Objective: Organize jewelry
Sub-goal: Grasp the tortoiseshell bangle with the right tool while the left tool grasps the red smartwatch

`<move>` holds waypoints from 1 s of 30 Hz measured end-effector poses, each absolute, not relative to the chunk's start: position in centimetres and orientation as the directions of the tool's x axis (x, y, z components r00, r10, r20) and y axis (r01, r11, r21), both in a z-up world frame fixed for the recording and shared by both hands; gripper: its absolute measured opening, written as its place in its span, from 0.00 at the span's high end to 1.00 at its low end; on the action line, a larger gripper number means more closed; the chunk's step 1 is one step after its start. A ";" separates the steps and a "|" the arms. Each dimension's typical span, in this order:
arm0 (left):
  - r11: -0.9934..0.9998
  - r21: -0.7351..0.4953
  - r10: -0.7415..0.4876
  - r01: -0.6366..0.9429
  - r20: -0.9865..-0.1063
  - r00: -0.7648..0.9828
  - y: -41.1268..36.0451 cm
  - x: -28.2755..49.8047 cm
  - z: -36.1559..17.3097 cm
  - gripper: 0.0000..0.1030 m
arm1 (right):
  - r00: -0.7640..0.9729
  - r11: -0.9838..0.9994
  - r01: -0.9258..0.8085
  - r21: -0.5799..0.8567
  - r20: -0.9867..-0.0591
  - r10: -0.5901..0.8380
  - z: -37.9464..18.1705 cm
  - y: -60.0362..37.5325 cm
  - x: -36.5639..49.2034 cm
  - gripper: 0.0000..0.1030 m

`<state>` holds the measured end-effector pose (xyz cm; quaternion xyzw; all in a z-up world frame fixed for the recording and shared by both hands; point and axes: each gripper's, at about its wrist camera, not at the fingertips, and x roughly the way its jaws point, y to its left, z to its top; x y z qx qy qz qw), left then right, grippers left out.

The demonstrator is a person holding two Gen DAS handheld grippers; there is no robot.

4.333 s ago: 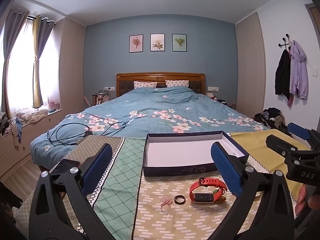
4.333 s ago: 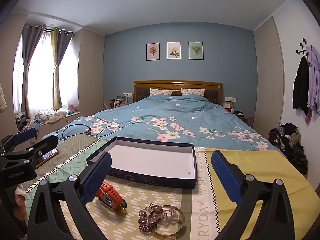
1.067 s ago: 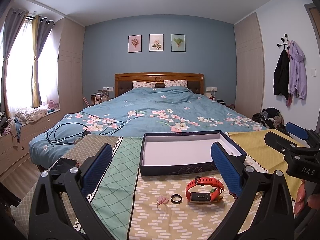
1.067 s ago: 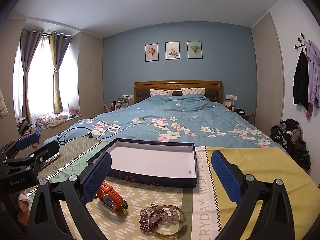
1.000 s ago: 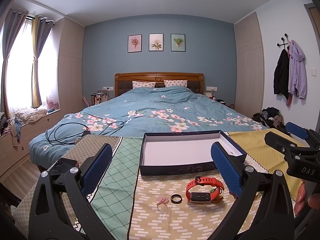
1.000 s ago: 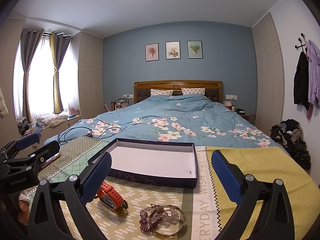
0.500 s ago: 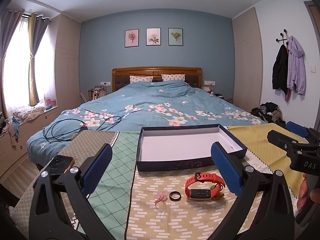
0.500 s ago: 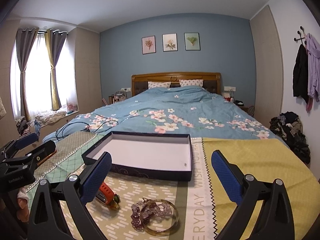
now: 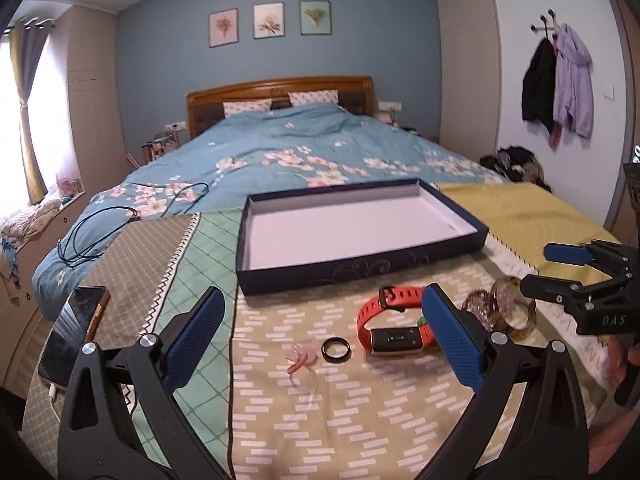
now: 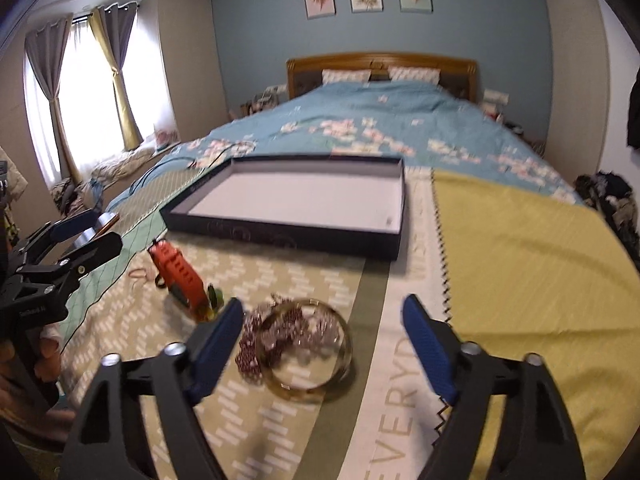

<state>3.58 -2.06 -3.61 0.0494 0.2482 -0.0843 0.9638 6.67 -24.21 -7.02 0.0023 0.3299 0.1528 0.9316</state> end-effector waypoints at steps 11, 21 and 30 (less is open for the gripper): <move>0.955 0.056 -0.204 0.291 -0.590 0.781 -3.3 6.9 -5.7 0.39 | 0.617 0.931 -0.310 0.193 -0.704 0.352 -8.7 -25.8 8.4 0.70; 0.929 0.011 -0.259 0.370 -0.693 0.673 -4.5 10.1 -7.6 0.92 | 0.569 0.913 -0.304 0.270 -0.717 0.402 -9.2 -26.6 8.9 0.93; 0.927 -0.062 -0.308 0.371 -0.692 0.653 -3.9 10.2 -7.2 0.94 | 0.592 0.887 -0.337 0.316 -0.661 0.461 -6.3 -27.3 10.0 0.93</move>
